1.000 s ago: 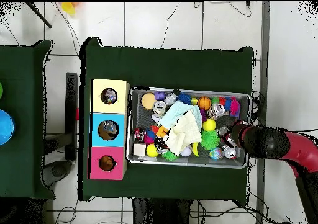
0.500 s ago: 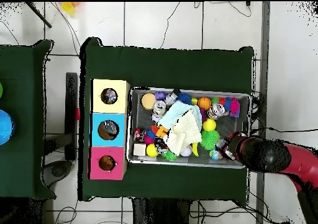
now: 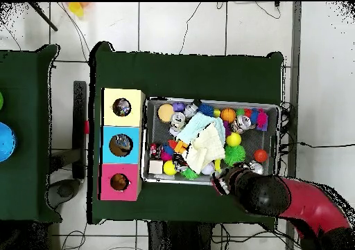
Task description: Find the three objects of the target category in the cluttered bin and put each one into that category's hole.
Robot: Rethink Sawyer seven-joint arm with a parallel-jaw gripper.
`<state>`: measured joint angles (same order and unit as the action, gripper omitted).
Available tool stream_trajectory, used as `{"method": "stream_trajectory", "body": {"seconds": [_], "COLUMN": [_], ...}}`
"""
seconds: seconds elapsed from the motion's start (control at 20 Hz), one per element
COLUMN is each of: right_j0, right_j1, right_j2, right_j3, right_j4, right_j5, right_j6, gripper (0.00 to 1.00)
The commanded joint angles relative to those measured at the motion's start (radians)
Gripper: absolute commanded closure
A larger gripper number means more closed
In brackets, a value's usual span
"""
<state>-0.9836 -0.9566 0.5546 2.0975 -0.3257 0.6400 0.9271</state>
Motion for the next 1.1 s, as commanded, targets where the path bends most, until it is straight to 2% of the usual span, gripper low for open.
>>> {"method": "stream_trajectory", "body": {"seconds": [0.05, 0.2, 0.3, 0.5, 0.7, 0.9, 1.05, 1.1], "right_j0": [0.182, 0.321, 0.400, 0.533, 0.680, 0.757, 0.760, 0.766], "right_j1": [-0.180, -0.260, -0.275, -0.254, -0.256, -0.250, -0.241, -0.226], "right_j2": [-0.153, -0.245, -0.283, -0.329, -0.409, -0.457, -0.459, -0.470], "right_j3": [0.221, 0.209, 0.179, 0.128, 0.070, 0.108, 0.180, 0.172], "right_j4": [0.185, 0.247, 0.305, 0.404, 0.404, 0.413, 0.446, 0.431], "right_j5": [-0.154, -0.136, -0.102, -0.051, 0.019, -0.036, -0.132, -0.134], "right_j6": [0.548, 0.692, 0.780, 0.921, 1.081, 1.133, 1.117, 1.127], "gripper": [1.00, 1.00, 1.00, 1.00, 1.00, 1.00, 1.00, 1.00]}}
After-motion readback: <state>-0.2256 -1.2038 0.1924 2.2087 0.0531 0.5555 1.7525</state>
